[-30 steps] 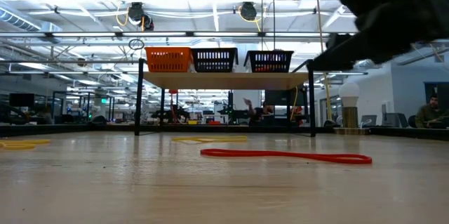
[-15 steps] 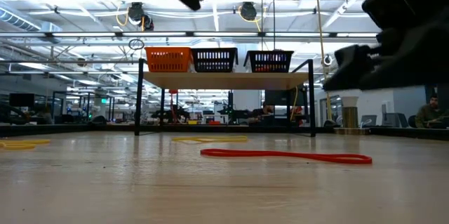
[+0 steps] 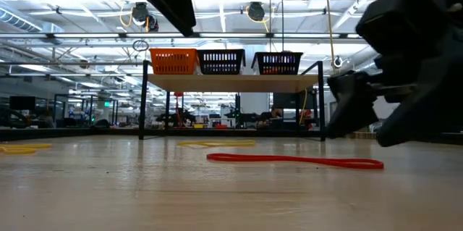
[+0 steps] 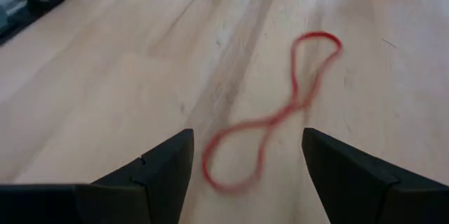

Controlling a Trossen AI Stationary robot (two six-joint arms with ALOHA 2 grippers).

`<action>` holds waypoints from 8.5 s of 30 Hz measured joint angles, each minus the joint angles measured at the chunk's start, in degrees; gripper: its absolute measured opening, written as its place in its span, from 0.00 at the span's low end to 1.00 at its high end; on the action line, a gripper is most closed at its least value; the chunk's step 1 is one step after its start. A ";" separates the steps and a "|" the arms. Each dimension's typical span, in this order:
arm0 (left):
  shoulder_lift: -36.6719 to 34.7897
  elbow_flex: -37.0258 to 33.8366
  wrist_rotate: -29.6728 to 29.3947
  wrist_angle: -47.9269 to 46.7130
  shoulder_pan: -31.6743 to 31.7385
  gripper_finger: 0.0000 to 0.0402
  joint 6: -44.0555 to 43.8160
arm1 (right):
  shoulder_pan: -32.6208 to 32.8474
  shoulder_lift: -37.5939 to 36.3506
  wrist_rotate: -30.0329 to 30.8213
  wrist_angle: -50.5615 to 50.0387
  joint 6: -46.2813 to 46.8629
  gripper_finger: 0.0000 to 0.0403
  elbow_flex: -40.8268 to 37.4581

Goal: Pick & Place Office Desk Supplies
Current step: Put the red rubber band into the left black bin on the shelf, then put the yellow rubber band into the left black bin on the shelf

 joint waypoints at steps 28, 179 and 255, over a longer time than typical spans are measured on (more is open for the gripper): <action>-0.19 0.00 -0.32 -0.16 -1.17 0.56 -0.03 | -3.41 9.79 10.18 -2.02 16.76 0.61 6.68; -2.99 -47.36 3.15 75.73 12.64 0.56 21.46 | -12.74 -25.40 0.18 16.83 -4.83 0.56 -17.86; -27.64 -20.60 -1.14 64.86 20.29 0.00 50.26 | -14.67 -14.77 3.39 19.83 -1.06 0.53 -17.84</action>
